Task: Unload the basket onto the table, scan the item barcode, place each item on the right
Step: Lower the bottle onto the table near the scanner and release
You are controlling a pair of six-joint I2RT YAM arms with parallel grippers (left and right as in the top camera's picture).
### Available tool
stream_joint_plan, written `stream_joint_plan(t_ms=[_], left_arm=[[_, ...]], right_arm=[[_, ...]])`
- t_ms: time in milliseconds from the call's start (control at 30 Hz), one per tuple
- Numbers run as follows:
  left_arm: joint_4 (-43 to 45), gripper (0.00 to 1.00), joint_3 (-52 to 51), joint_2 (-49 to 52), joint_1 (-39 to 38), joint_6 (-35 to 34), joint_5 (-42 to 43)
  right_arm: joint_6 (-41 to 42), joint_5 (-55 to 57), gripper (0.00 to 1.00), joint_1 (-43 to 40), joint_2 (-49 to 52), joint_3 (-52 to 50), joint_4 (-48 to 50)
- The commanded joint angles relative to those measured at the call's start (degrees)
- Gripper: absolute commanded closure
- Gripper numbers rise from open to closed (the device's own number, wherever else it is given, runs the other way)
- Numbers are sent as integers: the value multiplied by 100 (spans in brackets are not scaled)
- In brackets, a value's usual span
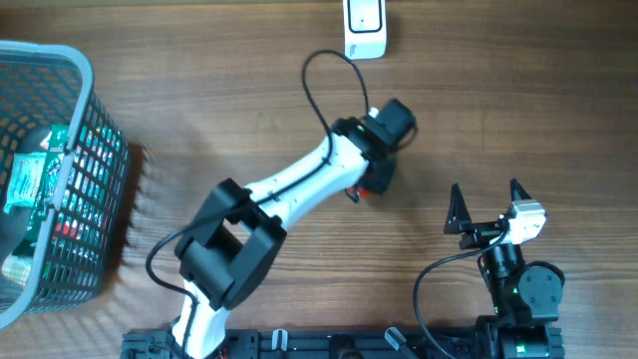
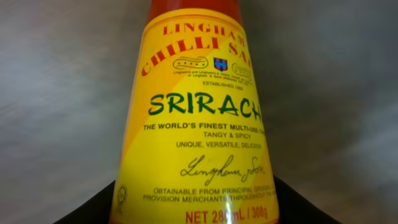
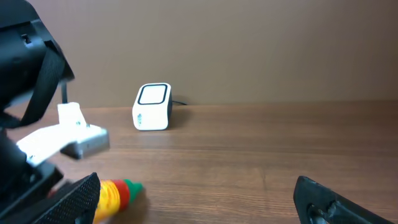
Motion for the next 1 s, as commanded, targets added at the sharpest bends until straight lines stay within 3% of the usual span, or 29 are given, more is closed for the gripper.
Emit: stream_joint_plan(t_ms=[0,167,333,733,967], left_arm=[[-157,42,-76,105,-380,-26,468],[-203,35,-76,105,-520,-26,470],[-350,0,-76,94,-520,-26,468],[-542,0,-74,-780,-509,-26,372],[-625,0,-74,-1871,-509,-26,-562]], right_arm=[[-59,63,0,-13,-4,-4,11],[-61,61,0,-13,-4,-4,11],[-59,63,0,-13,-4,-4,13],[-59,63,0,-13,-4,-4,11],[-59,61,0,-13,-4,-4,11]])
